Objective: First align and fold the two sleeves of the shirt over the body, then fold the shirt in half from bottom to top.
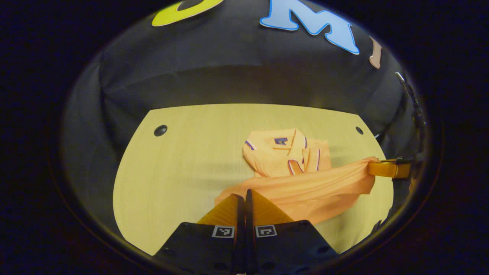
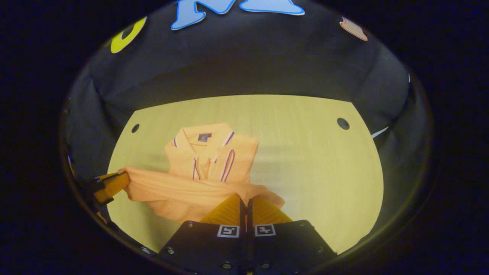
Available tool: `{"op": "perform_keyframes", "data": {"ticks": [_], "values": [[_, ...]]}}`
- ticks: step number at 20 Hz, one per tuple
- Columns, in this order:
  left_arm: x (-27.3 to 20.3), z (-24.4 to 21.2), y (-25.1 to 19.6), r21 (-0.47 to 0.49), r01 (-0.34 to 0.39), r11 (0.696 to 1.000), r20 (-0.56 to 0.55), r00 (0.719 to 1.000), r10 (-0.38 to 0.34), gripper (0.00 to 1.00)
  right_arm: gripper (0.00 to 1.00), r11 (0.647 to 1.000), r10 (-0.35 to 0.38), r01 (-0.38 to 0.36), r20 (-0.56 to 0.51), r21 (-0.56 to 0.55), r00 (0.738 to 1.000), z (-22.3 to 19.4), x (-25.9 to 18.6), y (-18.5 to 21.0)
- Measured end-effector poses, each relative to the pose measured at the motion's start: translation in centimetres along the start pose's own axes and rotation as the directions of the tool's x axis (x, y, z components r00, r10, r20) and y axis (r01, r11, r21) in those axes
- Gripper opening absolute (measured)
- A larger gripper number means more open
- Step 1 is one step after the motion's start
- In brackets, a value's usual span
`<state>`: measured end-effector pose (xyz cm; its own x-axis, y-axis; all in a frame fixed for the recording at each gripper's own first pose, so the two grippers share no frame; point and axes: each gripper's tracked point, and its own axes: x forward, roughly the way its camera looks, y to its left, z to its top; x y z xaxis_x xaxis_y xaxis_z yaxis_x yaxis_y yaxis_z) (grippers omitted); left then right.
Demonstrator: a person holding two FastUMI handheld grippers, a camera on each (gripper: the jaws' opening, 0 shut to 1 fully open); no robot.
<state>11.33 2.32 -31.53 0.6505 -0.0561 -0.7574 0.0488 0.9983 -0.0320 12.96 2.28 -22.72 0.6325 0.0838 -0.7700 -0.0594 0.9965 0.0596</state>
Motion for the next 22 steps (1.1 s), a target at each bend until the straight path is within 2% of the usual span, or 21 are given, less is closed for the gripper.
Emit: {"op": "perform_keyframes", "data": {"ticks": [5, 10, 14, 22], "values": [[6.0, 7.3, -0.2, -0.015, 0.019, 1.0, 0.096, 0.995, -0.017, 0.05, 0.0, 0.999, -0.01, 0.006, 0.096, 0.049, 0.995, 7.3, 4.2, -0.4], [12.5, 11.6, 0.4, 0.015, 0.023, 1.0, 0.172, 0.985, -0.025, 0.06, 0.0, 0.999, -0.033, 0.025, 0.18, 0.043, 0.983, 12.0, 10.3, -0.9], [17.5, 13.4, 0.6, 0.061, 0.012, 0.998, 0.226, 0.974, -0.026, 0.05, 0.0, 0.999, -0.03, 0.026, 0.208, 0.024, 0.978, 12.7, 14.4, -0.9], [22.6, 12.0, 2.3, 0.023, 0.028, 0.999, 0.241, 0.97, -0.033, 0.06, 0.0, 0.998, -0.031, 0.043, 0.207, -0.054, 0.978, 11.9, 14.3, -1.1]]}}
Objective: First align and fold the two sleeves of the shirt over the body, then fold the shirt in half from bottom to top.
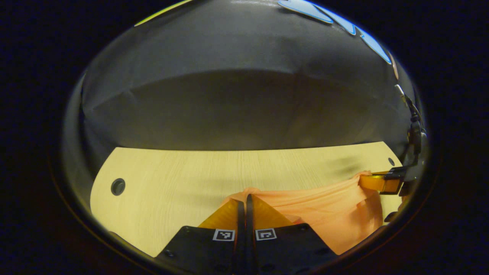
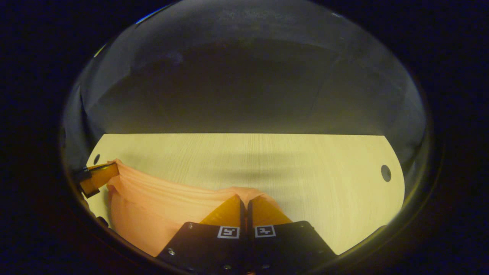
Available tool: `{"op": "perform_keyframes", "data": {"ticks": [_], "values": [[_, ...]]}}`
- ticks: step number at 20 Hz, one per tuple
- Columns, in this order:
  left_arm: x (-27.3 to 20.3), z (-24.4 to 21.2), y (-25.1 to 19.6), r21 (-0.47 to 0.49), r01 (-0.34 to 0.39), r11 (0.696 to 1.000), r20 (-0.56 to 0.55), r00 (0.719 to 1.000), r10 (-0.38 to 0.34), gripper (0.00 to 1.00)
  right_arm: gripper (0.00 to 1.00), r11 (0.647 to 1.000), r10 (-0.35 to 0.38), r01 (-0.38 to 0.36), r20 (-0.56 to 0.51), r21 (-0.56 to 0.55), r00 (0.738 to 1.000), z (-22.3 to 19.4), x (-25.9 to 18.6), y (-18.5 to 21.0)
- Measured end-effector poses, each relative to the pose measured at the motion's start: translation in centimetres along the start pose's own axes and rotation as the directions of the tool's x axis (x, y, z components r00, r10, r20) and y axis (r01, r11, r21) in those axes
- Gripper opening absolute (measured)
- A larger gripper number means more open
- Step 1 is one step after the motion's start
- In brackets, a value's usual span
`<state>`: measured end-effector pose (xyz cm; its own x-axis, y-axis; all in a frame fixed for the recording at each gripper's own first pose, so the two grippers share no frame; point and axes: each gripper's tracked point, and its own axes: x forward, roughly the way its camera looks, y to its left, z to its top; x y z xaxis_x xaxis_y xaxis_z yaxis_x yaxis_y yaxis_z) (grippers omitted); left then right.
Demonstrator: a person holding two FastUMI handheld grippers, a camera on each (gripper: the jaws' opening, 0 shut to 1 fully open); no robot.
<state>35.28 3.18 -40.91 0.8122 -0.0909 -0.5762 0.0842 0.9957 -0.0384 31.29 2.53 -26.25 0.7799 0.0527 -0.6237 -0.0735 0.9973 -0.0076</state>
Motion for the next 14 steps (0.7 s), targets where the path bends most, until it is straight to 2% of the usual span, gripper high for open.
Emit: {"op": "perform_keyframes", "data": {"ticks": [7, 8, 9, 10, 11, 12, 14], "values": [[0.4, -1.1, 0.6, -0.05, 0.002, 0.999, -0.019, 1.0, -0.003, 0.06, 0.0, 0.999, -0.008, 0.009, 0.014, -0.049, 1.0, 0.4, -0.5, -0.1], [0.1, -0.8, 0.4, -0.061, 0.004, 0.998, -0.01, 1.0, -0.004, 0.06, 0.06, 0.999, -0.008, 0.009, 0.007, -0.051, 1.0, 0.4, -0.6, -0.2], [-0.3, -0.3, 0.2, -0.072, 0.01, 0.997, 0.0, 1.0, -0.01, 0.08, 0.06, 0.999, -0.01, 0.01, 0.005, -0.047, 1.0, 0.4, -0.5, -0.2], [-0.7, -0.1, 0.2, -0.078, 0.008, 0.997, 0.01, 1.0, -0.007, 0.16, 0.13, 0.999, -0.014, 0.015, 0.013, -0.044, 1.0, 0.4, -1.2, -0.2], [-1.4, 0.2, 0.3, -0.079, -0.001, 0.997, 0.016, 1.0, 0.002, 0.16, 0.19, 0.999, -0.025, 0.026, 0.031, -0.038, 0.999, 1.1, -2.0, -0.5], [-2.3, 0.8, 0.4, -0.078, -0.004, 0.997, 0.021, 1.0, 0.005, 0.2, 0.22, 0.999, -0.023, 0.024, 0.043, -0.033, 0.999, 1.7, -2.7, -0.6], [-5.0, 2.0, 0.4, -0.079, -0.015, 0.997, 0.021, 1.0, 0.016, 0.41, 0.43, 1.0, -0.025, 0.026, 0.059, -0.014, 0.998, 2.7, -5.0, -1.0]]}}
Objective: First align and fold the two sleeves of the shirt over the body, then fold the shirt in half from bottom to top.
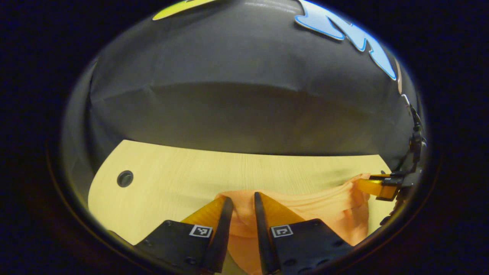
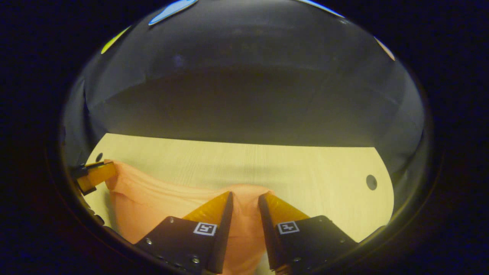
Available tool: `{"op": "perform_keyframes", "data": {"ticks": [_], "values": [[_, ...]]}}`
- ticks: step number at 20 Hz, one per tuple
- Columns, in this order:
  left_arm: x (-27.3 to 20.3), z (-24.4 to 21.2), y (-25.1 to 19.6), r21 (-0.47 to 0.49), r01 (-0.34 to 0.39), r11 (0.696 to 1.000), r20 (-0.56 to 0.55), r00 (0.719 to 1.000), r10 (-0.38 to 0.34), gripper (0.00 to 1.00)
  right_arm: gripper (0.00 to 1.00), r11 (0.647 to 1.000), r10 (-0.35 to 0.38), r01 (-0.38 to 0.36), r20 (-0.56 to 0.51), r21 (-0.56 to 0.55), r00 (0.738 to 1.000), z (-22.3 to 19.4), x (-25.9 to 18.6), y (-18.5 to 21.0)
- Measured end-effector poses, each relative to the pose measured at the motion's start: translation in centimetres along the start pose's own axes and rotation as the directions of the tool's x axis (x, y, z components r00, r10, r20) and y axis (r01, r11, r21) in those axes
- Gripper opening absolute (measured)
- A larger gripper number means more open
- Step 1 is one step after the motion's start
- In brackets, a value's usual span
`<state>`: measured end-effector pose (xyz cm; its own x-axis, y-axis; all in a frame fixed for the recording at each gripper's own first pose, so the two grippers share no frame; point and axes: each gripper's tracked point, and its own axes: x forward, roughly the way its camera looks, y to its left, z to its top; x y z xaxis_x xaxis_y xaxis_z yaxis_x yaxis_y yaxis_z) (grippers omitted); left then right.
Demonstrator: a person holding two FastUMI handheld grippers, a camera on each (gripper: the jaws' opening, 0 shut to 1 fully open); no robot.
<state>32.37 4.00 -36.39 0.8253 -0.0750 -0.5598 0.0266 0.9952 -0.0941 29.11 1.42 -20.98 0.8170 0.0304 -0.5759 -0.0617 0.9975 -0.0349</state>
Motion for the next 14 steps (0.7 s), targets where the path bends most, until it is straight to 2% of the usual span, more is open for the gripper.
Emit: {"op": "perform_keyframes", "data": {"ticks": [1, 2, 3, 4, 5, 6, 8, 10, 14], "values": [[-1.4, 0.4, -0.1, -0.004, -0.002, 1.0, -0.001, 1.0, 0.002, 0.35, 0.43, 1.0, 0.004, -0.004, 0.003, 0.01, 1.0, 0.3, -1.1, -0.1], [-2.8, 0.7, -0.2, -0.004, -0.005, 1.0, 0.002, 1.0, 0.005, 0.47, 0.43, 1.0, 0.006, -0.006, 0.005, 0.013, 1.0, 0.6, -2.3, -0.5], [-4.5, 1.1, -0.2, -0.001, -0.012, 1.0, 0.001, 1.0, 0.012, 0.36, 0.43, 1.0, 0.005, -0.005, 0.009, 0.014, 1.0, 0.9, -3.9, -0.7], [-6.2, 1.4, -0.2, 0.002, -0.018, 1.0, 0.004, 1.0, 0.018, 0.47, 0.43, 1.0, 0.007, -0.007, 0.014, 0.015, 1.0, 1.1, -5.6, -0.4], [-8.1, 1.9, -0.5, -0.002, -0.02, 1.0, 0.006, 1.0, 0.02, 0.41, 0.43, 1.0, 0.013, -0.014, 0.02, 0.017, 1.0, 1.5, -7.5, -0.1], [-10.3, 2.4, -0.7, -0.004, -0.023, 1.0, 0.01, 1.0, 0.023, 0.47, 0.43, 1.0, 0.022, -0.023, 0.023, 0.019, 0.999, 2.0, -9.7, 0.3], [-14.8, 3.6, -1.1, -0.017, -0.032, 0.999, 0.023, 0.999, 0.033, 0.47, 0.43, 0.999, 0.038, -0.039, 0.045, 0.03, 0.998, 3.2, -13.8, 0.9], [-19.5, 4.8, -1.8, -0.029, -0.033, 0.999, 0.042, 0.999, 0.035, 0.41, 0.43, 0.997, 0.057, -0.06, 0.079, 0.045, 0.995, 4.4, -18.4, 1.7], [-28.2, 6.5, -3.7, -0.011, -0.035, 0.999, 0.099, 0.994, 0.035, 0.41, 0.43, 0.996, 0.074, -0.083, 0.164, 0.046, 0.984, 5.9, -27.0, 1.9]]}}
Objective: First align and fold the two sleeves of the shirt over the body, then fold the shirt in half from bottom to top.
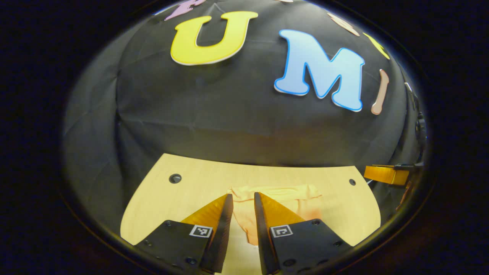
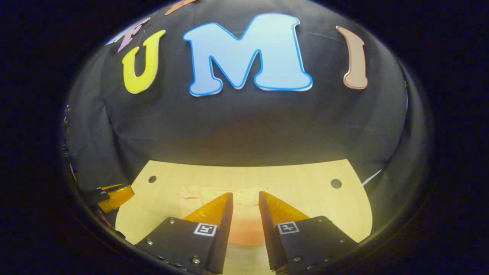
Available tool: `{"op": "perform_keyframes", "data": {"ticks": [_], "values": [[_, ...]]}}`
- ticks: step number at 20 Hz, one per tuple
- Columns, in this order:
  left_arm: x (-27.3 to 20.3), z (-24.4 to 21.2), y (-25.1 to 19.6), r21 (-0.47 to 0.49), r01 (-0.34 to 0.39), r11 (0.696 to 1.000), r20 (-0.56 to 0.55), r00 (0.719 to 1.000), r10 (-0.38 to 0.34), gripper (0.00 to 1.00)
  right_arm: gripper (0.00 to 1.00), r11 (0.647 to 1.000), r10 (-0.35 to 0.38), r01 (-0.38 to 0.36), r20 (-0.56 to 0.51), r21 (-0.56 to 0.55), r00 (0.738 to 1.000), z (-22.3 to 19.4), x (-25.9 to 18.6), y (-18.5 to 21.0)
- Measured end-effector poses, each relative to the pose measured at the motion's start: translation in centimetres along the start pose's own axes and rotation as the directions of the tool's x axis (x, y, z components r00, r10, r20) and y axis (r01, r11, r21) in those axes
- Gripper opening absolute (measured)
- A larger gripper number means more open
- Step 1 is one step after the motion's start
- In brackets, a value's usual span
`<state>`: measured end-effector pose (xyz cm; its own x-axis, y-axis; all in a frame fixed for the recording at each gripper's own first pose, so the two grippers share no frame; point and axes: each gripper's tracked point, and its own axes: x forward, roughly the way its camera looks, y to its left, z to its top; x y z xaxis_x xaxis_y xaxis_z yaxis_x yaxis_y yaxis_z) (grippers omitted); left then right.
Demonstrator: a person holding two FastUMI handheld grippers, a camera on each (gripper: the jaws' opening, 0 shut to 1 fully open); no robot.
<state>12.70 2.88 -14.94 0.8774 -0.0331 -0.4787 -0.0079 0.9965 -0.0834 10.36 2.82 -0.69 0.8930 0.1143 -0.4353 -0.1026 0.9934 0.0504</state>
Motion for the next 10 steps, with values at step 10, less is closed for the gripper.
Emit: {"op": "perform_keyframes", "data": {"ticks": [10], "values": [[-13.1, 1.1, -2.1, 0.019, 0.003, 1.0, 0.109, 0.994, -0.005, 0.41, 0.43, 0.999, 0.038, -0.038, 0.121, 0.003, 0.992, -1.1, -12.0, 1.6]]}}
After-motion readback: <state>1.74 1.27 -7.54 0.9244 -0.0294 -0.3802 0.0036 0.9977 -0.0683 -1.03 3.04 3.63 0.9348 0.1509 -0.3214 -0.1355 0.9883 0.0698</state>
